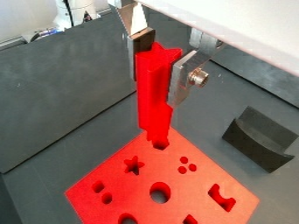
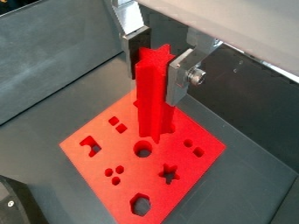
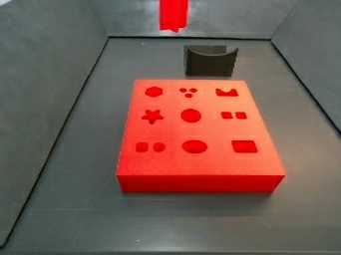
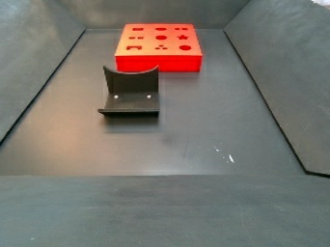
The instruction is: Insert the star object.
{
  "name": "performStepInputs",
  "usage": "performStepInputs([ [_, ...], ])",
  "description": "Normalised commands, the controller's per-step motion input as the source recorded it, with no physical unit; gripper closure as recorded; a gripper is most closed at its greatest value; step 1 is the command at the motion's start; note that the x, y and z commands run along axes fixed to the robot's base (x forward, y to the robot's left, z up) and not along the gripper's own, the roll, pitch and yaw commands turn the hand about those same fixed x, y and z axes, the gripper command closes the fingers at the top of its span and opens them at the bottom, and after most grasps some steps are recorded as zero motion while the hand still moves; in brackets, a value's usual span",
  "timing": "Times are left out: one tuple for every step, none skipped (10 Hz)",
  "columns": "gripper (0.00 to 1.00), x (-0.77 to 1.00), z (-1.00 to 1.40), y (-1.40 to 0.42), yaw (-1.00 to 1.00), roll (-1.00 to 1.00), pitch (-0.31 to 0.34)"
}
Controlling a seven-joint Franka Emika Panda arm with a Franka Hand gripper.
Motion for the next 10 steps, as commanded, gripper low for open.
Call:
performStepInputs([
  [1.00,0.01,-0.16,0.00,-0.16,0.00,-0.021],
  [1.00,0.09,-0.27,0.01,-0.41,-0.13,-0.064],
  [1.00,0.01,-0.45,0.00,-0.55,-0.14,-0.134],
  [1.00,0.00,-0.53,0.00,-0.62,-0.16,-0.179],
  [1.00,-0.07,-0.53,0.00,-0.62,-0.20,-0.206],
  [1.00,-0.17,-0.55,0.00,-0.53,-0.24,-0.173],
  [1.00,-0.13,-0.57,0.00,-0.47,-0.19,-0.169],
  [1.00,-0.11,-0.62,-0.08,-0.45,-0.15,-0.194],
  [1.00,-0.12,-0.47,-0.17,-0.32,0.00,-0.140],
  [1.00,-0.08,-0.39,-0.17,-0.29,0.05,-0.036],
])
